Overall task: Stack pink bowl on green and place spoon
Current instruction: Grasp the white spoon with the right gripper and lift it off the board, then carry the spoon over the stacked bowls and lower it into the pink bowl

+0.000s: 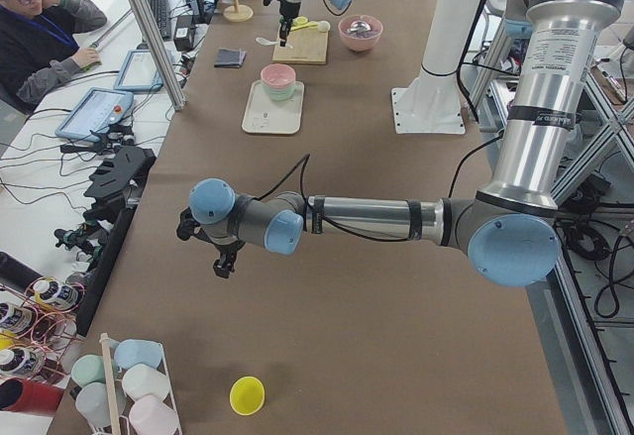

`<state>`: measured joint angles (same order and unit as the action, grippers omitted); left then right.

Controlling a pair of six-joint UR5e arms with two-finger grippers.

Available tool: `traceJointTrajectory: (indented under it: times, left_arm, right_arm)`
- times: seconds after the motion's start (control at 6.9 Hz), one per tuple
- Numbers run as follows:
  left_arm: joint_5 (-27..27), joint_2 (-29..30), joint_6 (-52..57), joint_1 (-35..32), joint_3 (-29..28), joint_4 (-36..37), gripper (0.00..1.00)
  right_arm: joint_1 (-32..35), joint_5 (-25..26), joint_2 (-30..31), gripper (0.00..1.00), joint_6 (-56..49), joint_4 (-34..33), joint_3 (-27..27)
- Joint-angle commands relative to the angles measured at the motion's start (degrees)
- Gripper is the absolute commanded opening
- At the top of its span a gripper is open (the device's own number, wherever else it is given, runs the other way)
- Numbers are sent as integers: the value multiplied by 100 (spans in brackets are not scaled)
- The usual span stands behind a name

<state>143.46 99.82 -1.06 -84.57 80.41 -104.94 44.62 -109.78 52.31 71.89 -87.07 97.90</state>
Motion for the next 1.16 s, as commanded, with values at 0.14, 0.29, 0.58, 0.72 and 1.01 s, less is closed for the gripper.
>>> traceJointTrajectory:
  times: [0.14,0.29,0.58,0.72,1.01]
  left_arm:
    - [7,-15,-34,10,-8,9,99]
    - [7,-24,-35,10,-17,9,99]
    - [7,-68,-35,28,-26,9,99]
    - [7,-59,-35,28,-78,9,99]
    - [7,-42,-43,28,-87,9,99]
  right_arm:
    - [-417,70,-1185,0,544,-214,-1112]
    - [-602,166,-1510,0,598,-214,-1550]
    - [-814,343,-1628,0,590,-223,-1845]
    - [-806,334,-1628,0,590,-441,-1749]
    - [-797,334,-1575,0,563,-1152,-1250]
